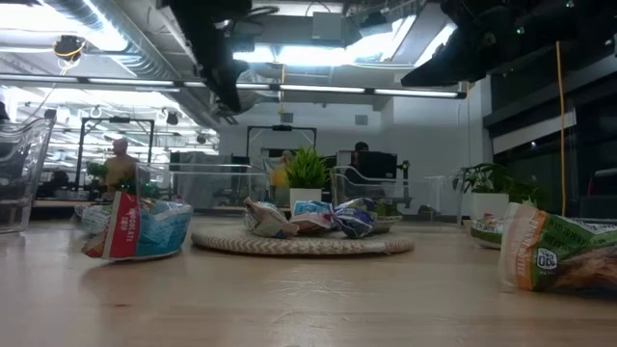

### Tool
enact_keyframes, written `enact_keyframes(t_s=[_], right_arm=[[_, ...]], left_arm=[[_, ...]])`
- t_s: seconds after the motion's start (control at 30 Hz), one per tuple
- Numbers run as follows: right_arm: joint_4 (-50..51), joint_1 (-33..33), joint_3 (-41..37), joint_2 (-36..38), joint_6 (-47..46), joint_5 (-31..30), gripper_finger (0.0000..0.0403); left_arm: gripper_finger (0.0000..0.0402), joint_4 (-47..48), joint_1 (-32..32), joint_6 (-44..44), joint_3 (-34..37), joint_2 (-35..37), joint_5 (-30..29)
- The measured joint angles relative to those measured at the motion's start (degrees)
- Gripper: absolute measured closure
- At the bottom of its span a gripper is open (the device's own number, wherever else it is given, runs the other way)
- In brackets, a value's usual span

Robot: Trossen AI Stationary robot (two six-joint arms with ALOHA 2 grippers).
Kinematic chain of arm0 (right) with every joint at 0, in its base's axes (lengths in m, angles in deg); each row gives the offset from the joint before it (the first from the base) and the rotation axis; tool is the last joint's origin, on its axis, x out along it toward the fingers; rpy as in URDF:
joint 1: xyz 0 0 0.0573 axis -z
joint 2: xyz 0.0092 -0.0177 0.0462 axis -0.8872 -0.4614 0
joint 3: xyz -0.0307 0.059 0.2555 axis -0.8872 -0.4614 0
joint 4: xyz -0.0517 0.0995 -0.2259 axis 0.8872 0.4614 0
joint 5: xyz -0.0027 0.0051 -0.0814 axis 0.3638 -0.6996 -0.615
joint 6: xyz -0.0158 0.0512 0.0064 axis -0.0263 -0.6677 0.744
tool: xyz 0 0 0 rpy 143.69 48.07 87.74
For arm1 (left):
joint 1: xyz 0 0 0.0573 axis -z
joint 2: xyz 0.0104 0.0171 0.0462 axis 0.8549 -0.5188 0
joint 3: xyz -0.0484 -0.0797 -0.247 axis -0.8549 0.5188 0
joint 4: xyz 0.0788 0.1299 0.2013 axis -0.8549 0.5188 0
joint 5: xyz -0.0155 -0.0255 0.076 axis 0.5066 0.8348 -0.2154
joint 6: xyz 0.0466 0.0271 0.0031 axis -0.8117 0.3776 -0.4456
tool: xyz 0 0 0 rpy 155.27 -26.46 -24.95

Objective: Pick and place Granola Bars by type
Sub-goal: Put the blue granola bar into the top left transparent bin

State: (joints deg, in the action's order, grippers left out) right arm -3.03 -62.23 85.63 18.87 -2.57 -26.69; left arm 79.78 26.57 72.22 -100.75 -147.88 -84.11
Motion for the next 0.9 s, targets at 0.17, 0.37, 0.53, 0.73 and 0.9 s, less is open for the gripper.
enact_keyframes(t_s=[0.17,0.37,0.53,0.73,0.9], right_arm=[[0.0,0.0,0.0,0.0,0.0,0.0,0.0336],[0.0,0.0,0.0,0.0,0.0,0.0,0.0336],[-0.3,0.0,0.0,0.0,0.0,0.0,0.0336],[-1.1,0.0,0.0,0.0,0.5,0.0,0.0336],[-2.3,0.0,0.0,0.0,1.5,-0.1,0.0336]], left_arm=[[0.0385,0.1,-6.6,-0.3,0.0,0.0,6.8],[0.0385,0.4,-11.1,-1.2,0.0,0.0,13.0],[0.0385,0.4,-13.7,-1.4,0.0,0.0,13.9],[0.0385,1.3,-15.1,-3.4,-0.7,-0.6,13.9],[0.0388,6.0,-15.2,-4.1,-7.5,-4.2,15.2]])
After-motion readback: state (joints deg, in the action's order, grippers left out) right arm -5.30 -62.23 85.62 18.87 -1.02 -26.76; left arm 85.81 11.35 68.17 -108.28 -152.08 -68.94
